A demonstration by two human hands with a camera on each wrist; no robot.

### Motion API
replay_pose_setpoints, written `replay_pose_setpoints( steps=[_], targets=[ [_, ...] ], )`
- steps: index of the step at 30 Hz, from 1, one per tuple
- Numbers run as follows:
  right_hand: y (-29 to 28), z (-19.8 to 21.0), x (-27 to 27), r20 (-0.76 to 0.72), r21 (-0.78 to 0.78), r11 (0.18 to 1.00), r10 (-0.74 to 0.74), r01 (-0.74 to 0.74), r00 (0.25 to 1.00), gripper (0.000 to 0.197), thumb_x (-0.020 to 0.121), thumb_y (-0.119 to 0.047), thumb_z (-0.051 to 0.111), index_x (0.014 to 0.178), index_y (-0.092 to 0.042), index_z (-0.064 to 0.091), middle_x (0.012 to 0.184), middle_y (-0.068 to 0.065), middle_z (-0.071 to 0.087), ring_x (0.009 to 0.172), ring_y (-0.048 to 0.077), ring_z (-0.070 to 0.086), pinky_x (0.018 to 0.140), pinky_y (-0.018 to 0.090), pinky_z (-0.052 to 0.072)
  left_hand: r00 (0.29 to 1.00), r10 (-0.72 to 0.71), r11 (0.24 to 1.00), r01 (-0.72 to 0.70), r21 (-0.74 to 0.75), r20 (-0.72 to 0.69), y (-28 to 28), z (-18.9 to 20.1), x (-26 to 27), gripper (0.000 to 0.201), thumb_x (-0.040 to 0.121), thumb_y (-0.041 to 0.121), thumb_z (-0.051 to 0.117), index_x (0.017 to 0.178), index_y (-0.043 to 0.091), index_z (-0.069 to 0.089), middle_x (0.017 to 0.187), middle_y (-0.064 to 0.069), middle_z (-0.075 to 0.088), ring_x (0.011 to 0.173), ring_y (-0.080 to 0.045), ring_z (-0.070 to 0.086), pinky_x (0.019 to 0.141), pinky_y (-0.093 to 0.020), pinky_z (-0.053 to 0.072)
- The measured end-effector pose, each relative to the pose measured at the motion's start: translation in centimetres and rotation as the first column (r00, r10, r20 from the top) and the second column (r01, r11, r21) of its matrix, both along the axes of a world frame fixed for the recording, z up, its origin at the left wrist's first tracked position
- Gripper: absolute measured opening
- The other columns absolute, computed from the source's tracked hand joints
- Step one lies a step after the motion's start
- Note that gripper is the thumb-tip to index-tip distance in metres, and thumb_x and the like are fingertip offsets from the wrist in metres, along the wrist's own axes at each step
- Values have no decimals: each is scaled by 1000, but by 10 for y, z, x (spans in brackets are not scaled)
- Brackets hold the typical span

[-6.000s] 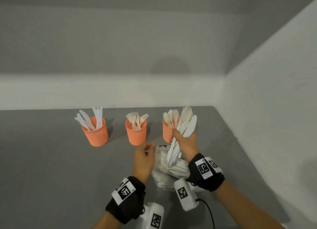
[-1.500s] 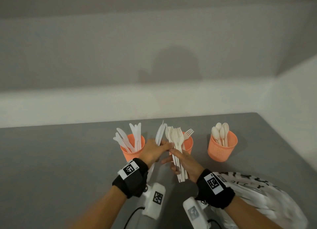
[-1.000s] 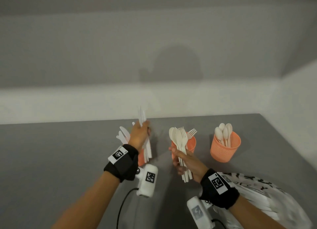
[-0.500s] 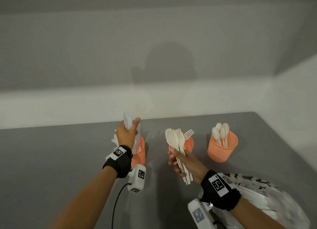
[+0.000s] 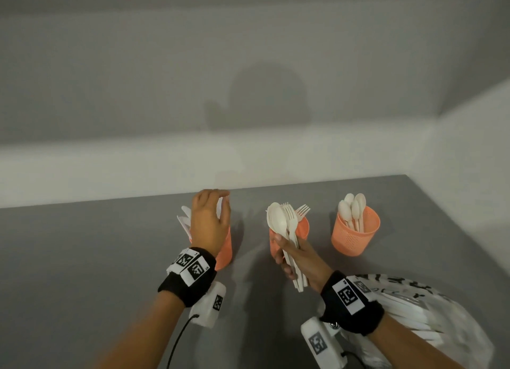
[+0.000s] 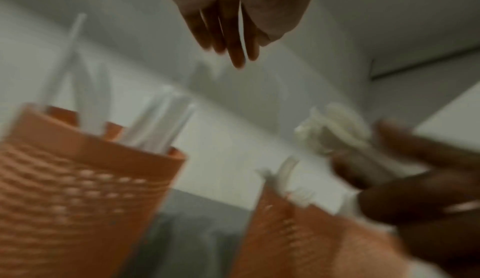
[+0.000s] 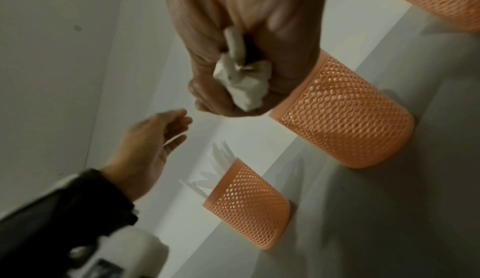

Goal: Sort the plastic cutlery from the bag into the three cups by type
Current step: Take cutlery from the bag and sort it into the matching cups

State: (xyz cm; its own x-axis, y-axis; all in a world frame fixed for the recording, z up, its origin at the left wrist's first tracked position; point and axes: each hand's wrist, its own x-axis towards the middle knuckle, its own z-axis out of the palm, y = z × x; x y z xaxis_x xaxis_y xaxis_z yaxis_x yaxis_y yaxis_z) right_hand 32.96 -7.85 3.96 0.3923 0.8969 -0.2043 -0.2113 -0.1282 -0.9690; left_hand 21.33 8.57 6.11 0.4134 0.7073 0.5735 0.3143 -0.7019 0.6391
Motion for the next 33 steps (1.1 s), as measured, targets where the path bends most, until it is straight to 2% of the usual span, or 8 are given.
replay_pose_setpoints(
  steps=[7,10,16,20,24,27,29,33],
  targets=[
    [1,4,-10,-53,1,999,45,-45,998,26,95,-34,49,112,-15,51,59,1,53,37,7,43,36,18,35,969,-245,819,228,-527,39,-60,-2,17,17,95,24,50,90,14,63,76,2,65,72,-11,62,69,-17,50],
    [-2,3,-11,-36,2,999,51,-51,998,18,96,-32,46,102,-16,52,59,0,56,38,9,44,37,19,36,972,-234,832,195,-519,-10,-71,-10,19,21,92,22,53,72,25,56,64,5,63,62,-12,61,68,-33,53],
    [-11,7,-11,30,10,998,66,-66,997,18,98,-27,44,104,-15,57,69,4,62,43,12,56,43,23,46,976,-219,794,171,-583,-12,-81,-8,22,16,90,17,55,75,11,59,65,3,60,62,-11,57,62,-21,46],
    [-15,9,-12,-8,43,998,42,-42,999,20,97,-25,45,106,-11,56,76,8,64,54,15,64,50,26,53,990,-128,795,142,-590,66,-86,-3,23,15,87,11,57,72,13,53,65,0,58,63,-14,56,66,-30,49],
    [-18,6,-5,-103,15,999,-30,32,994,25,93,-31,51,101,-9,59,72,10,70,60,24,66,56,31,54,954,50,661,190,-726,296,-79,9,25,15,90,8,50,77,14,45,83,-17,67,80,-31,65,80,-45,52],
    [-20,1,-2,-85,1,997,-75,75,994,17,93,-26,53,98,-9,55,65,9,66,51,20,61,49,28,51,886,123,545,316,-776,447,-68,23,25,11,92,6,43,85,14,42,70,-9,66,63,-21,64,67,-36,52],
    [-19,-4,-1,21,-4,990,-140,141,990,11,93,-21,54,95,-11,53,55,3,55,38,11,47,40,21,41,896,117,578,290,-763,429,-62,23,28,7,92,4,42,90,11,40,59,-5,52,43,-9,50,49,-26,45],
    [-11,-13,3,245,60,965,-261,255,934,38,91,-31,57,121,-9,50,66,-14,50,38,-2,46,38,8,33,960,-36,704,221,-675,277,-69,10,31,15,89,12,50,102,4,50,69,-2,48,55,-11,46,52,-24,38]
  ],
)
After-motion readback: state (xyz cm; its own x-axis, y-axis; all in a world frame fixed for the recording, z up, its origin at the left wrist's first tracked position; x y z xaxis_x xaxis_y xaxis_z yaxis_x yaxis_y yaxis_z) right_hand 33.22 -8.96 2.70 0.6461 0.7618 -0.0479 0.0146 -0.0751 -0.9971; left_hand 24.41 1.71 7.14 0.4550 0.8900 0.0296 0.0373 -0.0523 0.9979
